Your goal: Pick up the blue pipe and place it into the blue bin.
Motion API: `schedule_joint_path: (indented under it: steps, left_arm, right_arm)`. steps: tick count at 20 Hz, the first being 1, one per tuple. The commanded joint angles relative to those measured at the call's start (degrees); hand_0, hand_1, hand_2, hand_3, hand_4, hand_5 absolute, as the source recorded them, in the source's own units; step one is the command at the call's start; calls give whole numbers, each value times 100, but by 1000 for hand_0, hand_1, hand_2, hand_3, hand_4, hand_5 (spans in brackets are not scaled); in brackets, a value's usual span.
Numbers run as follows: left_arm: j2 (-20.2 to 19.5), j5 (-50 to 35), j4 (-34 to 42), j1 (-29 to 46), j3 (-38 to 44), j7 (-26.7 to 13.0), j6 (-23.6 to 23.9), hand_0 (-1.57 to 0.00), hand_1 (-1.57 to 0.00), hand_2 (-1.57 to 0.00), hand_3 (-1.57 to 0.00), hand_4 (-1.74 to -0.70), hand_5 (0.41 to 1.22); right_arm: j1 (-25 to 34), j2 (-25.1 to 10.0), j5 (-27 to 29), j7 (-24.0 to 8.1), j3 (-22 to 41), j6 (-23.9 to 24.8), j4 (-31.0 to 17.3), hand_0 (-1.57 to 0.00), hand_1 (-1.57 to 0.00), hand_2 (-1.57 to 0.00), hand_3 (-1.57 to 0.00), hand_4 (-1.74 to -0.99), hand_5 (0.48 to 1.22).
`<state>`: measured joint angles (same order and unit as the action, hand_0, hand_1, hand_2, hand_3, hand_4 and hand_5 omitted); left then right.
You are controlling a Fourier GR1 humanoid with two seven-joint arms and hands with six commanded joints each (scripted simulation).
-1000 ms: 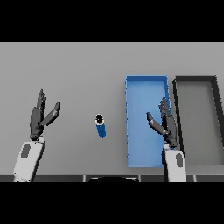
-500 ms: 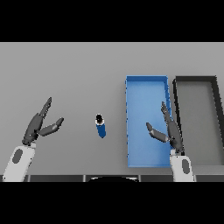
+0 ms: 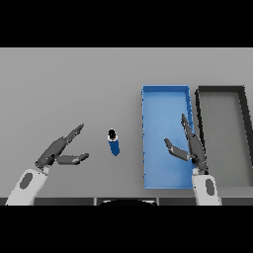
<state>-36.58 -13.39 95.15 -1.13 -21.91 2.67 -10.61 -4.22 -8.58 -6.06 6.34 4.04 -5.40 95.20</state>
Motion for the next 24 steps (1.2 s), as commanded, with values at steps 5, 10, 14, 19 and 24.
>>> schedule_joint_path:
  steps: [5,10,14,19,24]
  left_arm:
    - [335,310,-6,-188,-482,-89,-158,1,1,1,1,-1097,454]
    - [887,524,-335,-485,-809,-208,-178,1,1,1,1,-1117,446]
    - [1384,622,-854,-816,-933,-319,-169,1,1,1,1,-1114,450]
    - [1854,972,-1495,-1112,-1092,-3,-80,1,1,1,1,-1081,442]
    - [2365,751,-1978,-1382,-961,322,-101,1,-33,-114,-96,-1141,550]
  right_arm:
    - [-13,-17,23,10,-29,10,76,1,1,1,1,-1257,617]
    - [9,38,52,-76,-4,-25,40,1,1,1,1,-1272,617]
    - [-46,54,35,-103,-12,22,124,1,1,1,1,-1276,609]
    - [-154,37,28,-29,-43,43,159,1,1,1,1,-1265,597]
    - [-217,42,93,17,-71,13,187,1,1,1,1,-1266,601]
